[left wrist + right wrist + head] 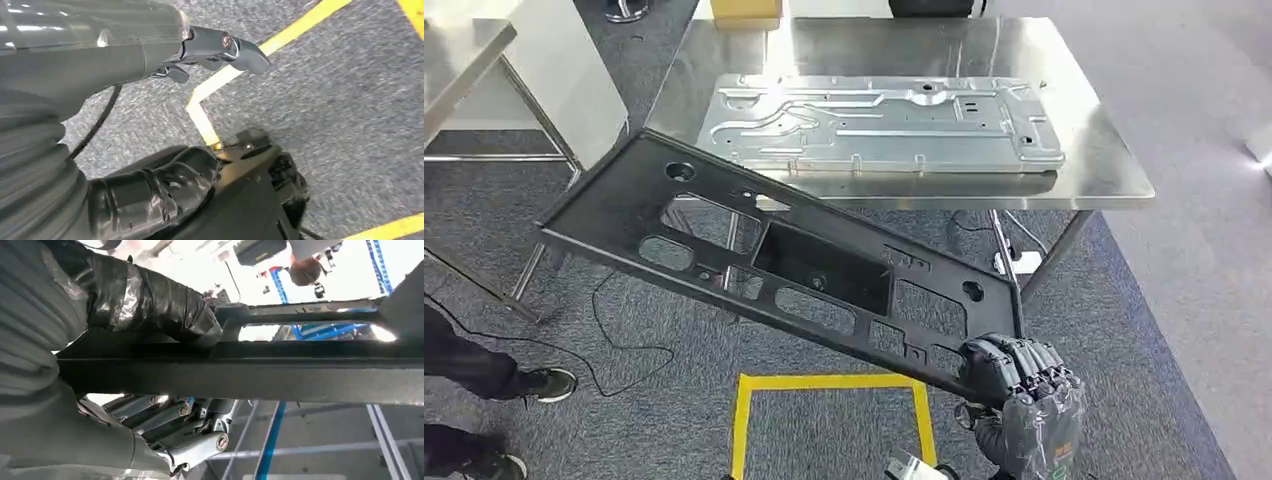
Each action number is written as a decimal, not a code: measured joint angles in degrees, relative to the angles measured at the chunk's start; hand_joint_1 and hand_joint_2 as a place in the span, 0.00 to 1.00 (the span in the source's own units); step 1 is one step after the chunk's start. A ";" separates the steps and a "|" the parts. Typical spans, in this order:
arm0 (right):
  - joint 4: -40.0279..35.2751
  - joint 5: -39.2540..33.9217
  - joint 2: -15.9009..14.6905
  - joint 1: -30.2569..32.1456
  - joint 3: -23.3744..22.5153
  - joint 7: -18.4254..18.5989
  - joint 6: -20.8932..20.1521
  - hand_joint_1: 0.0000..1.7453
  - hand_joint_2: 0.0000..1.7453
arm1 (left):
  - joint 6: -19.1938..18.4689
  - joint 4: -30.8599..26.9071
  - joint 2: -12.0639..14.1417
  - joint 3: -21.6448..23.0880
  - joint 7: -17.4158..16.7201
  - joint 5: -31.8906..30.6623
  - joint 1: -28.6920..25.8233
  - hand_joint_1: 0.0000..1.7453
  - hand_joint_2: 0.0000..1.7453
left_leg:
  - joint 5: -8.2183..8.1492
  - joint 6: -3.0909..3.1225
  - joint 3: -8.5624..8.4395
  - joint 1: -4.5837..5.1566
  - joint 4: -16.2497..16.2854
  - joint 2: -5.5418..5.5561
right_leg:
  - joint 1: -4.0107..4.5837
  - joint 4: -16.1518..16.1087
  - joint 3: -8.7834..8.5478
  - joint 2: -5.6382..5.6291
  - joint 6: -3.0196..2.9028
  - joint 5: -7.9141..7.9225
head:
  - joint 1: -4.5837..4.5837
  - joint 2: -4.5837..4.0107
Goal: Take the parts from the cabinet and place them on the table.
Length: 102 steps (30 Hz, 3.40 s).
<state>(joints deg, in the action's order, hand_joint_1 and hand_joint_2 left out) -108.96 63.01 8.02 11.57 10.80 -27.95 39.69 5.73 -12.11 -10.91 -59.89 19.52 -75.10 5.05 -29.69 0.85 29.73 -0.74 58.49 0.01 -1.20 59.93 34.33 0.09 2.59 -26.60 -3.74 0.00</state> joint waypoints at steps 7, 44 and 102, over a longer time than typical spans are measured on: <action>0.98 -0.22 -0.59 -1.84 0.00 1.60 0.00 1.00 1.00 | -0.09 0.00 0.02 0.28 -0.17 -0.33 0.43 0.00 1.00 | -4.50 -1.50 3.08 -0.38 7.68 -0.12 | -0.10 -0.79 -1.40 -0.08 -2.98 -1.22 | 0.37 0.00; 4.94 0.98 -3.85 -8.51 0.09 7.36 0.00 1.00 1.00 | -0.96 0.00 -0.02 1.84 -0.85 -1.44 1.28 0.00 1.00 | 2.72 -0.95 7.47 0.08 7.48 0.11 | 0.55 -0.95 -3.31 -0.40 -3.43 -2.34 | 0.50 0.00; 8.76 3.63 -7.87 -14.19 0.11 13.53 0.00 1.00 1.00 | -1.95 0.00 -0.37 4.22 -1.62 -2.43 1.85 0.00 1.00 | -5.54 -1.37 11.53 0.11 18.11 0.23 | 0.49 -0.58 -0.94 -0.24 -3.98 -1.00 | 0.52 0.00</action>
<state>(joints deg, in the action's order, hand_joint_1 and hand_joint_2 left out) -100.19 66.64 0.15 -2.62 10.91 -14.43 39.69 3.78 -12.11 -11.28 -55.67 17.90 -77.53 6.89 -35.23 -0.52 41.26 -0.63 76.60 0.24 -0.72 59.35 33.39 -0.15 -1.39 -27.60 -3.21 0.00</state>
